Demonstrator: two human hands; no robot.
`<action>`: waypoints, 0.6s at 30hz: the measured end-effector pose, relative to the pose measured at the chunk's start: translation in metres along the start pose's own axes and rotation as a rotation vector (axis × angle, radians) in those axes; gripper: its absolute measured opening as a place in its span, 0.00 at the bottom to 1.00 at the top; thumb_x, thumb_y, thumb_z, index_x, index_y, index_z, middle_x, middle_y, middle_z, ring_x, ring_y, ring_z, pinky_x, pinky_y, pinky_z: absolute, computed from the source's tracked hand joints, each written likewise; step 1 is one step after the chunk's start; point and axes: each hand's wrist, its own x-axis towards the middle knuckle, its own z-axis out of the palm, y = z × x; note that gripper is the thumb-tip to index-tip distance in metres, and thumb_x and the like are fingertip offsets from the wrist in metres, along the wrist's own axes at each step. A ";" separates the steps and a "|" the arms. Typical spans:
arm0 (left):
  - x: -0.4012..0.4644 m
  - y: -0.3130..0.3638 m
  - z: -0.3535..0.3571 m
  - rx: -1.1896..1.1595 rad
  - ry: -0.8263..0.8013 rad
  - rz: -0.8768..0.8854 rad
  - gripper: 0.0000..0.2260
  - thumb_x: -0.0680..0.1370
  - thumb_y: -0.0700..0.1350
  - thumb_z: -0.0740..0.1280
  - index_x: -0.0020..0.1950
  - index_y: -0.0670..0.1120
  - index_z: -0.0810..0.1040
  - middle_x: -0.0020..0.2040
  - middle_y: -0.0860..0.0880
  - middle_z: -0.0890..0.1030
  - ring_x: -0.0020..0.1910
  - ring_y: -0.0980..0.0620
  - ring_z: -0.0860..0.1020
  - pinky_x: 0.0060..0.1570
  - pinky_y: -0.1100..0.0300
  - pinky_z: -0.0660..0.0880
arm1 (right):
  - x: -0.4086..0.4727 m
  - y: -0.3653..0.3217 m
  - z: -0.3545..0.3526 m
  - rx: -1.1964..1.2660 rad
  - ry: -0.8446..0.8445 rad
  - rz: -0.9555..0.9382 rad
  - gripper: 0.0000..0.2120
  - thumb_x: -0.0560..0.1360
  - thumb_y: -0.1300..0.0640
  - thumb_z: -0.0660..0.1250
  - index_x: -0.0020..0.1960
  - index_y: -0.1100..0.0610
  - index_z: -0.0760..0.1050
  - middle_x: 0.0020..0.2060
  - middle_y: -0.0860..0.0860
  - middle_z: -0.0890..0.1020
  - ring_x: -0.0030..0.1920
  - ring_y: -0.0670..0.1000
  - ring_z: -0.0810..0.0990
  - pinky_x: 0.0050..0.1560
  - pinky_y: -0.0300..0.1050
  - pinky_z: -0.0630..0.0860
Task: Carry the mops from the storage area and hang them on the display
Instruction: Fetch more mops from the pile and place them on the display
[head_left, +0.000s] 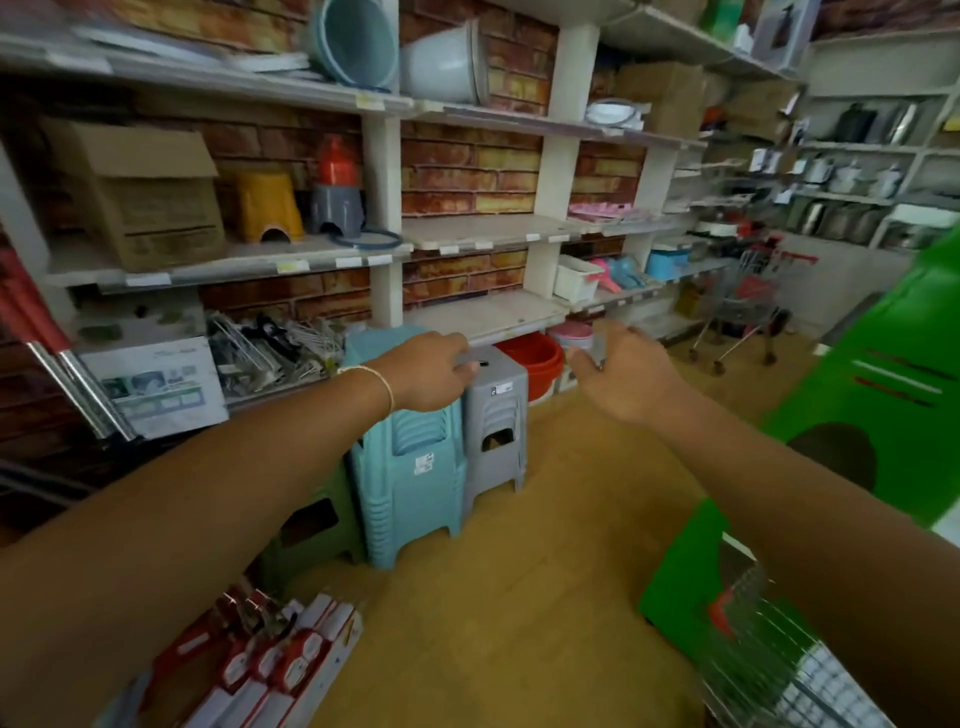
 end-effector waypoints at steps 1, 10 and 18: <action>0.007 -0.001 0.003 0.006 -0.002 -0.011 0.22 0.82 0.55 0.55 0.72 0.45 0.66 0.68 0.41 0.72 0.65 0.43 0.71 0.62 0.54 0.68 | 0.013 0.002 0.005 0.000 -0.004 -0.014 0.25 0.80 0.42 0.60 0.70 0.56 0.69 0.64 0.60 0.76 0.64 0.61 0.74 0.63 0.56 0.74; 0.062 -0.053 0.012 0.083 -0.022 -0.133 0.22 0.83 0.53 0.55 0.74 0.45 0.65 0.72 0.42 0.68 0.70 0.43 0.67 0.66 0.55 0.64 | 0.104 0.002 0.070 0.022 -0.100 -0.089 0.29 0.80 0.40 0.59 0.75 0.57 0.66 0.66 0.60 0.76 0.66 0.62 0.74 0.65 0.55 0.73; 0.122 -0.140 0.019 0.043 -0.038 -0.218 0.20 0.83 0.52 0.54 0.73 0.45 0.65 0.72 0.43 0.68 0.68 0.43 0.68 0.64 0.55 0.66 | 0.186 -0.031 0.128 0.005 -0.155 -0.160 0.30 0.77 0.38 0.60 0.71 0.56 0.69 0.62 0.60 0.78 0.62 0.62 0.76 0.60 0.53 0.76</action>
